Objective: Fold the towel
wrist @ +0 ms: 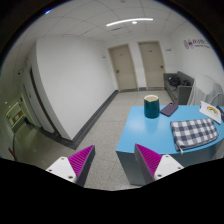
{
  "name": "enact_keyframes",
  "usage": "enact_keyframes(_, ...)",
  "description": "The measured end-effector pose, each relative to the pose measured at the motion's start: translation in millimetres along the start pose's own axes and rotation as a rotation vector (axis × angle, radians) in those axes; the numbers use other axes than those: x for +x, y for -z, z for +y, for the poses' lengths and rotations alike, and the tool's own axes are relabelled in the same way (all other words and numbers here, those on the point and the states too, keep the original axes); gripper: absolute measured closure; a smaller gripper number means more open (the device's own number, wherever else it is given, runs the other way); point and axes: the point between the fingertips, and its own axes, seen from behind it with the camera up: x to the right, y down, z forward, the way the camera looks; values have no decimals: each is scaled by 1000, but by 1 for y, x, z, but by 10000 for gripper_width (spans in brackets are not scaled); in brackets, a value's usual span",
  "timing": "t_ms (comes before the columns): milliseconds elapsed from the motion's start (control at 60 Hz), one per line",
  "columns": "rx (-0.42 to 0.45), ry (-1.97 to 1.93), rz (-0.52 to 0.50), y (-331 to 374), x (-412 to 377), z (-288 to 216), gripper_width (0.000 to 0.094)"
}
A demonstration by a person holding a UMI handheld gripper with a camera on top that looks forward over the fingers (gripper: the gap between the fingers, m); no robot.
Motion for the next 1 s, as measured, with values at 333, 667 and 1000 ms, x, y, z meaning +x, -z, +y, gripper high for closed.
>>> enact_keyframes(333, -10, 46, 154, -34, 119, -14, 139)
enact_keyframes(667, -98, 127, 307, -141, 311, 6, 277)
enact_keyframes(1000, -61, 294, 280, -152, 324, 12, 897)
